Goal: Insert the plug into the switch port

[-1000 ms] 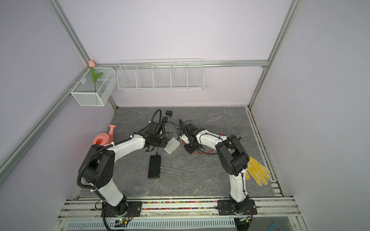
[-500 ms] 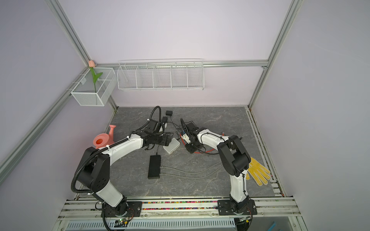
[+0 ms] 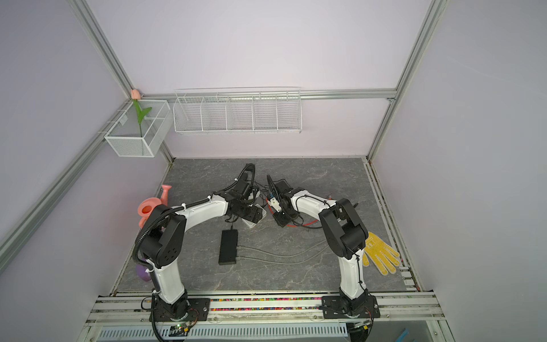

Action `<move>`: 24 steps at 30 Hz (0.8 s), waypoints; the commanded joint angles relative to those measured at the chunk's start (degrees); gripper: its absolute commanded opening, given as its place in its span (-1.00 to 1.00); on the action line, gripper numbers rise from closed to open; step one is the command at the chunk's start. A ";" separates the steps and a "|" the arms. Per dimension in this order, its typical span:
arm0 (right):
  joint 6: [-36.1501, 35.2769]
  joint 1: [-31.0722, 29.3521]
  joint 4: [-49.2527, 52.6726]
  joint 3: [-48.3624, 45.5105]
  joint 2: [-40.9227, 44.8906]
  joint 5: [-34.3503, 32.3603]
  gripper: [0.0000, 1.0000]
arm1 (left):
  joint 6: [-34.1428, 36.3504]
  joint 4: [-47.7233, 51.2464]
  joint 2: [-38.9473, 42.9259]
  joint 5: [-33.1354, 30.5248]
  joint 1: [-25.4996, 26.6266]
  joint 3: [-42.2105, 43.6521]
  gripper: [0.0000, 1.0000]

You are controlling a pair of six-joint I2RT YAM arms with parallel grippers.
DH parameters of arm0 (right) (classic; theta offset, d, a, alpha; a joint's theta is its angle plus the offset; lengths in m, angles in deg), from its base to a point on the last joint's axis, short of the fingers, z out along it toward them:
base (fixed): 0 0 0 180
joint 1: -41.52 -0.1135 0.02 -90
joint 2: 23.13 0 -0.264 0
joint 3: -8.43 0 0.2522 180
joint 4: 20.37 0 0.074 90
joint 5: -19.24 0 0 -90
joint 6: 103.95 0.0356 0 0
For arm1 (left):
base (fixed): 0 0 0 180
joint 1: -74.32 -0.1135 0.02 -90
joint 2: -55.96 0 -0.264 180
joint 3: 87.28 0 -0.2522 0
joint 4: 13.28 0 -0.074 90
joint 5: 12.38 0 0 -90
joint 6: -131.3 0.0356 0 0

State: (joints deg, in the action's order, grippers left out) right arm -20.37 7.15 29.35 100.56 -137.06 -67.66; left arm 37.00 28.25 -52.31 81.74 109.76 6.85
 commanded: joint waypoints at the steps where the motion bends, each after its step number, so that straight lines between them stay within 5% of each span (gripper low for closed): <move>1: 0.17 0.38 0.80 -0.01 0.70 1.60 -0.12 | 1.84 3.21 -2.45 -2.04 0.07 -2.89 0.70; 11: 0.46 0.83 0.37 0.33 0.37 2.35 -0.09 | 1.58 9.13 -8.19 -4.89 1.39 -5.65 0.62; 13: 0.95 1.10 0.36 0.47 0.44 2.28 -0.10 | 1.23 8.84 -7.91 -4.69 1.39 -5.10 0.43; 17: 1.75 2.07 0.56 1.08 0.29 2.67 -0.17 | 0.96 10.40 -8.17 -5.90 1.45 -5.81 -0.33; 24: 0.83 2.55 2.93 3.77 -3.28 2.88 -0.19 | -0.04 11.60 -6.34 -5.17 1.32 -5.93 -0.55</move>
State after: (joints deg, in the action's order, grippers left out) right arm -19.30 9.46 30.03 102.99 -137.84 -66.16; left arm 37.22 35.39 -58.32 76.54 110.96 0.09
